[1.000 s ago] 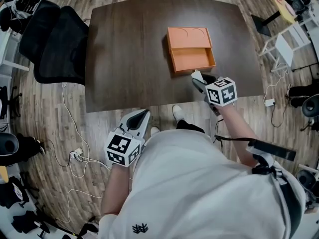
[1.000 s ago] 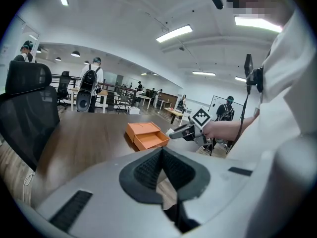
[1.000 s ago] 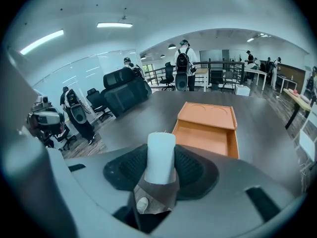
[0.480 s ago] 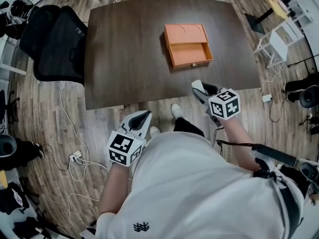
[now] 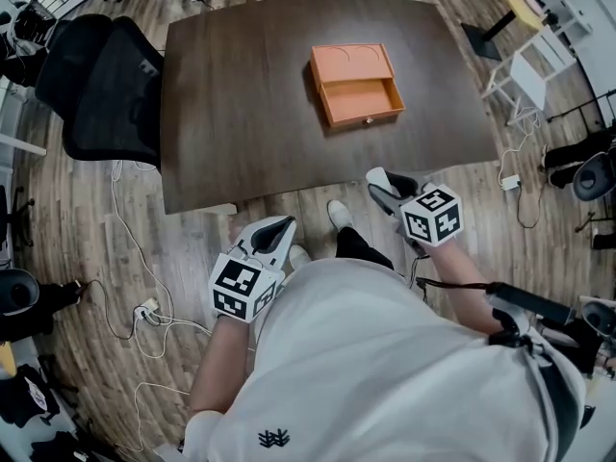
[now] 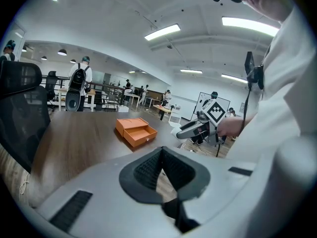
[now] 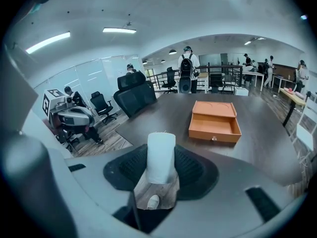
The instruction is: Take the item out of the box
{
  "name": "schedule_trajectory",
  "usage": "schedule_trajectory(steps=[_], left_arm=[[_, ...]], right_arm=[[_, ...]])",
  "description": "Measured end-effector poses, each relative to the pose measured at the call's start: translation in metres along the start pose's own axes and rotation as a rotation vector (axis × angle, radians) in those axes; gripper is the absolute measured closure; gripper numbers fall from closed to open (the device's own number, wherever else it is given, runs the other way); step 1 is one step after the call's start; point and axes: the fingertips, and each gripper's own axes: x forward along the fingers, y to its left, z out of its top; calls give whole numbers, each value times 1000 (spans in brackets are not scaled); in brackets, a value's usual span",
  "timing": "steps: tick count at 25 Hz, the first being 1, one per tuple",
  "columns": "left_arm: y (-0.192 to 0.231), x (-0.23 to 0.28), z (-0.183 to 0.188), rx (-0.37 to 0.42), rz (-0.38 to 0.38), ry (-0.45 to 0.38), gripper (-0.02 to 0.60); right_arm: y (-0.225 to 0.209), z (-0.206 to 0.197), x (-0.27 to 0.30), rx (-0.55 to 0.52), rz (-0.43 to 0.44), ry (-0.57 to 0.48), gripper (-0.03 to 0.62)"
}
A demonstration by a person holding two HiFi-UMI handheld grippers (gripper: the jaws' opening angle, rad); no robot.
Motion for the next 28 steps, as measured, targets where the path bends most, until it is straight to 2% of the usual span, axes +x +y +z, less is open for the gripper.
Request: schedule_trajectory(steps=[12,28], left_arm=[[-5,-12,-10,13,-19,15,571],[-12,-14,-13,20,-24,23,571]], right_arm=[[26,-8,-5,-6,10,-12,430],[32,-10,-10,-19,13,-18,430]])
